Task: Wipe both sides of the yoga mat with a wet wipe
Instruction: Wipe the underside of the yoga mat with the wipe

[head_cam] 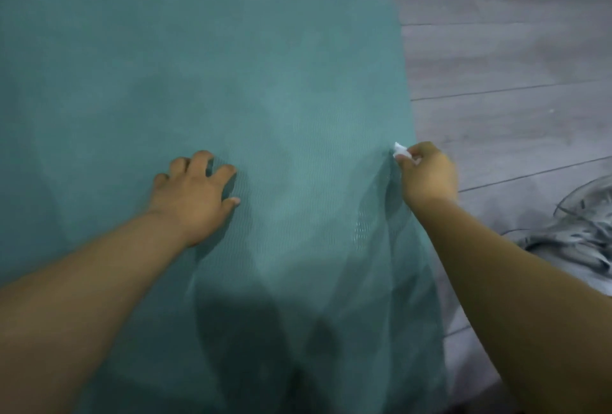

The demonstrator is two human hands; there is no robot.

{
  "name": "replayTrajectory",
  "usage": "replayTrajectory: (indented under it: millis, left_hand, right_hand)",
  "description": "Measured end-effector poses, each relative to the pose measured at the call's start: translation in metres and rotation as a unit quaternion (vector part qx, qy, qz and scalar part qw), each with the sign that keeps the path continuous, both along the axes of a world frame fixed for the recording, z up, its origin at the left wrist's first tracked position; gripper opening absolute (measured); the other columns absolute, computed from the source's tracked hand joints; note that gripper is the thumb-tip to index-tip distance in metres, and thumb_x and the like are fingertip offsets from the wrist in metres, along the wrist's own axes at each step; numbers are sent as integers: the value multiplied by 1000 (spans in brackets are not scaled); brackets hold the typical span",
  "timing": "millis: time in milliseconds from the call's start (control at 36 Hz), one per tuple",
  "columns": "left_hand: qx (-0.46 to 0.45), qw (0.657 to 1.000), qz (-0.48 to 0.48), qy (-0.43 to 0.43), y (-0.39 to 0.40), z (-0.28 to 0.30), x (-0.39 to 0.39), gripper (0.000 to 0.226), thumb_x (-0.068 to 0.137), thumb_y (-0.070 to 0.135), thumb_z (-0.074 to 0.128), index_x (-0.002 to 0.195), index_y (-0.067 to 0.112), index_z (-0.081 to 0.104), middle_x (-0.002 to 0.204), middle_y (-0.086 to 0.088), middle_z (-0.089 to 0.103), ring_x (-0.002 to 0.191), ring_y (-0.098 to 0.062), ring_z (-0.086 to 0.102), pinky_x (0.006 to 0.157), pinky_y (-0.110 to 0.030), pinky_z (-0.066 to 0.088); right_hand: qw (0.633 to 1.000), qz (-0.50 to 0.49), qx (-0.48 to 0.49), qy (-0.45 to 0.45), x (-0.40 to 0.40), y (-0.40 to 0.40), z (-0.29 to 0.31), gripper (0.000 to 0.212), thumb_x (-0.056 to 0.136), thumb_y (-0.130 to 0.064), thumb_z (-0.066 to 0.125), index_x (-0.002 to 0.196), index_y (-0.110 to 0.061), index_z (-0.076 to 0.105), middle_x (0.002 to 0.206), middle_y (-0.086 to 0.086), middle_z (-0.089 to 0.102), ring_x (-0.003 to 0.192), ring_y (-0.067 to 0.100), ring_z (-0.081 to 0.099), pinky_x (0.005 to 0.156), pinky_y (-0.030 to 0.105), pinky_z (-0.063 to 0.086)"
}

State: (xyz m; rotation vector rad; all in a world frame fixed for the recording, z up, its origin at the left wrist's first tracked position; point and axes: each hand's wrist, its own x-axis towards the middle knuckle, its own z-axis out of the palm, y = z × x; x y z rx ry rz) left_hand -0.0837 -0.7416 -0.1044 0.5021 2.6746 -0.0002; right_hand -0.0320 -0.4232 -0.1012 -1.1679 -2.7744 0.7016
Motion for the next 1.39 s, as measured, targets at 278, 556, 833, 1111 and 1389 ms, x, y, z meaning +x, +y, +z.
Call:
replayTrajectory:
  millis: [278, 556, 833, 1111, 1389]
  left_hand:
    - [72, 994, -19, 84, -15, -26, -4, 59, 87, 65, 38, 128, 27, 58, 138, -13, 48, 115, -41, 43, 90, -54, 36]
    - [98, 993, 14, 65, -21, -31, -2, 68, 79, 67, 24, 132, 35, 54, 144, -7, 44, 125, -39, 41, 97, -51, 30]
    - [69, 996, 31, 54, -10, -32, 3, 52, 95, 60, 24, 145, 45, 25, 158, 2, 10, 143, -30, 11, 108, -41, 9]
    - [36, 999, 33, 3, -4, -25, 20, 61, 94, 56, 25, 149, 39, 7, 159, 2, -9, 145, -29, -6, 117, -42, 1]
    - [60, 995, 75, -1, 12, -30, 35, 59, 96, 52, 26, 149, 40, 4, 159, 2, -12, 144, -33, -11, 116, -46, -7]
  right_hand:
    - [998, -55, 8, -30, -52, -28, -26, 31, 98, -14, 38, 125, -9, 51, 127, 14, 56, 118, 30, 52, 94, 33, 40]
    - [880, 462, 95, -47, -55, -130, -22, 39, 98, -19, 34, 136, -26, 43, 134, 2, 48, 120, 22, 49, 93, 31, 39]
    - [989, -20, 86, -114, -41, -4, -32, 31, 95, -13, 35, 122, -7, 51, 120, 16, 58, 111, 33, 55, 87, 36, 43]
    - [865, 489, 109, 30, 7, -110, -22, 35, 90, -20, 40, 114, -16, 65, 102, 6, 67, 87, 23, 67, 64, 26, 52]
    - [993, 26, 96, -64, 4, -36, -33, 30, 96, -14, 35, 119, -11, 53, 117, 14, 59, 108, 31, 56, 86, 34, 43]
